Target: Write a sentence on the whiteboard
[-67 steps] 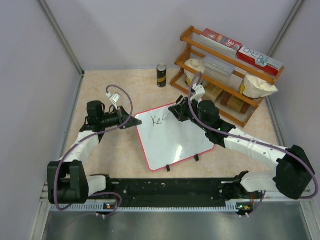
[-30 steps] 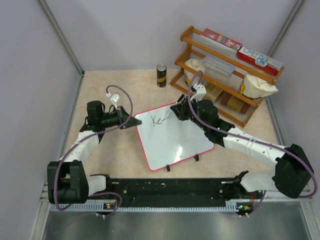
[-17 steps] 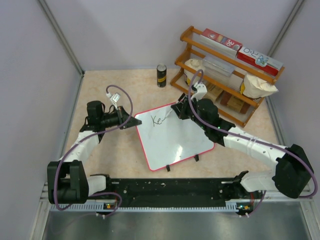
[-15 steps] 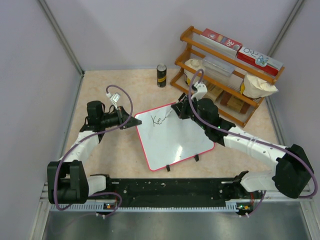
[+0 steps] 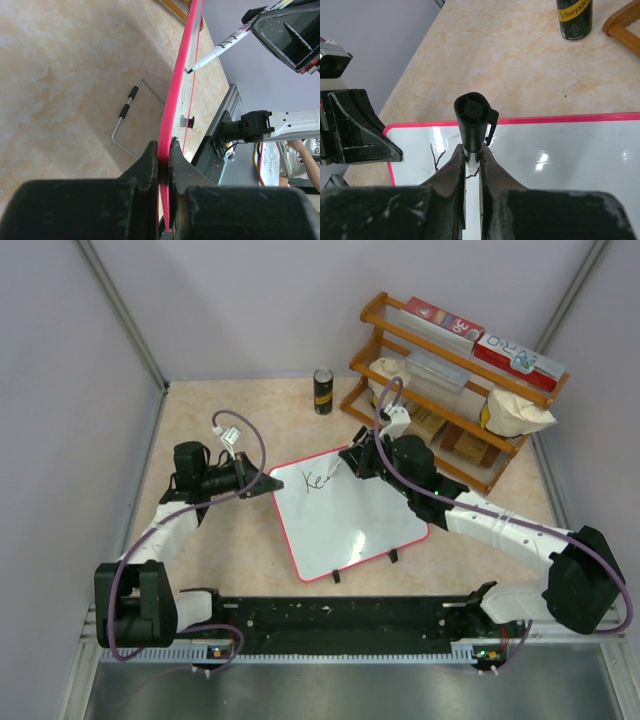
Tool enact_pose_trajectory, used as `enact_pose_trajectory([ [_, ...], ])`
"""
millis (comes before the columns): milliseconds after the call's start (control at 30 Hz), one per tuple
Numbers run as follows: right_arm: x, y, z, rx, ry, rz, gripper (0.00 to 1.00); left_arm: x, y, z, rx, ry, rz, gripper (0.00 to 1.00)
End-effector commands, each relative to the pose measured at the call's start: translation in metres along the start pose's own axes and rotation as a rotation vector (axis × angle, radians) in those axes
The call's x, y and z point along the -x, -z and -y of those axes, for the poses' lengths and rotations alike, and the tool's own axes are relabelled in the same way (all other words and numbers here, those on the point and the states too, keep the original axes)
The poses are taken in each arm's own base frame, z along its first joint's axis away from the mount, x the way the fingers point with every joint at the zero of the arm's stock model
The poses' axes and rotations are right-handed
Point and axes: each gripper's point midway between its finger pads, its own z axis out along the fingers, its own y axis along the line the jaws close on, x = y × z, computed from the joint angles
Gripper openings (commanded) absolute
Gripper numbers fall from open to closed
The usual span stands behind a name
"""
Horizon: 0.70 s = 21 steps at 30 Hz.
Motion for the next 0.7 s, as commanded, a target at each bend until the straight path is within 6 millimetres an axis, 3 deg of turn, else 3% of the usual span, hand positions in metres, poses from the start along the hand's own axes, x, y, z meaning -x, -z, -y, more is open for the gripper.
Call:
enact_pose_trajectory([
  [0,0.017,-0.003,-0.012,0.045,0.001,0.022,0.00,0.001,-0.002,-0.024,0.108,-0.078,0.021,0.00],
  [667,-0.004,0.005,0.005,-0.008,0.026,-0.031,0.00,-0.004,-0.006,-0.019,0.095,-0.085,0.002,0.00],
])
